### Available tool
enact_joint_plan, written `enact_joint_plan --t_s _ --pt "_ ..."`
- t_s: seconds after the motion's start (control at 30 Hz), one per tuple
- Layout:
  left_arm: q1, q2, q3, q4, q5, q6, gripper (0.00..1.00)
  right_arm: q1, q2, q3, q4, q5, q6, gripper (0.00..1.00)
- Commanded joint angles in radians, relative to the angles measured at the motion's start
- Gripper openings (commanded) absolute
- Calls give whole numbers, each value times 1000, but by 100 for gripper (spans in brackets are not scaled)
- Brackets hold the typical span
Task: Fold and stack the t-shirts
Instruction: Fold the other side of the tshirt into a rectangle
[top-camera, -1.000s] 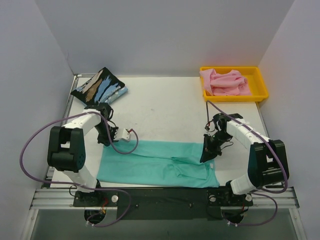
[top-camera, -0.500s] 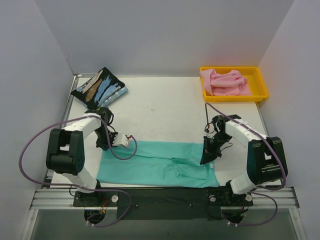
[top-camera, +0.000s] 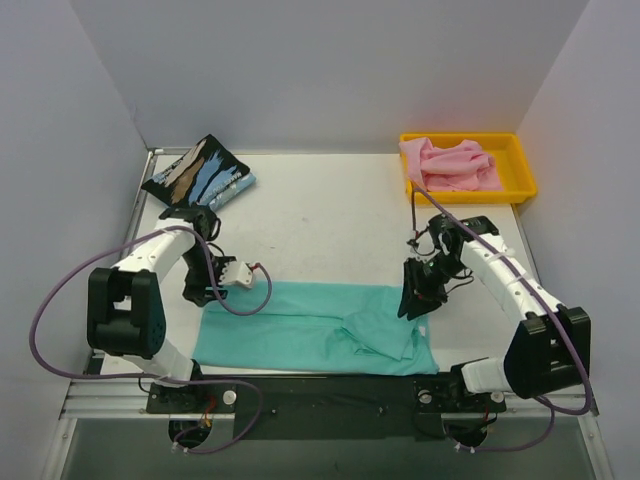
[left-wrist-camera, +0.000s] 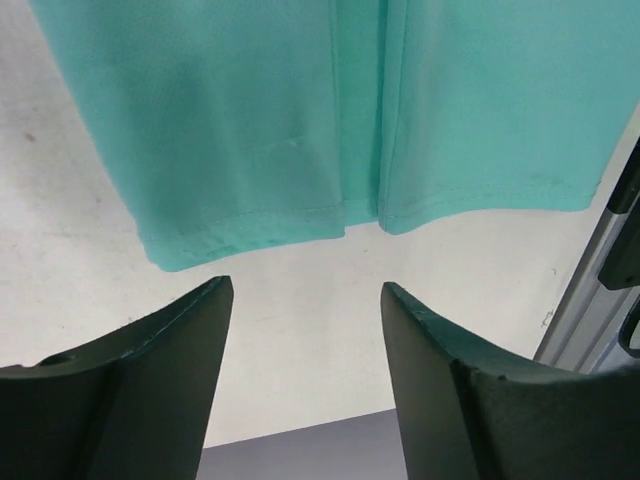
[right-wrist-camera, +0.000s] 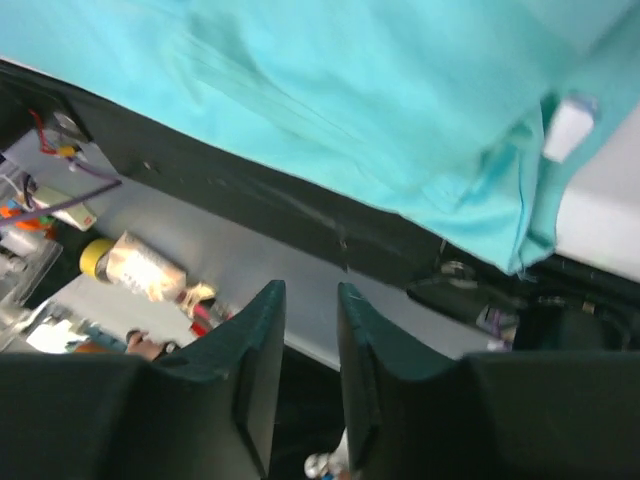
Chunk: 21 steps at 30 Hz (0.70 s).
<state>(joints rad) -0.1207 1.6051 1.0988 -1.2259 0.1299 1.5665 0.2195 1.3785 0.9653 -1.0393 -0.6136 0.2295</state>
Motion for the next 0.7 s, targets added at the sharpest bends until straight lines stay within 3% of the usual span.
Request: enact_joint_plan --t_s 0.0,0.07,0.2,0.37,0.5,0.67 --pt "9 -24 38 29 111 -133 52 104 8 92 129 40 95 12" --pt "10 -20 29 112 143 -213 30 176 72 95 268 70 146 3" --pt "1 -30 -32 268 159 -311 29 315 212 101 441 101 218 0" --pt "0 -40 -166 328 120 -298 28 423 318 33 504 133 289 0" --pt "13 -36 -263 425 25 -257 28 448 330 -46 541 187 301 0" --pt "42 -17 -248 434 -19 -226 28 448 320 -74 522 262 297 0"
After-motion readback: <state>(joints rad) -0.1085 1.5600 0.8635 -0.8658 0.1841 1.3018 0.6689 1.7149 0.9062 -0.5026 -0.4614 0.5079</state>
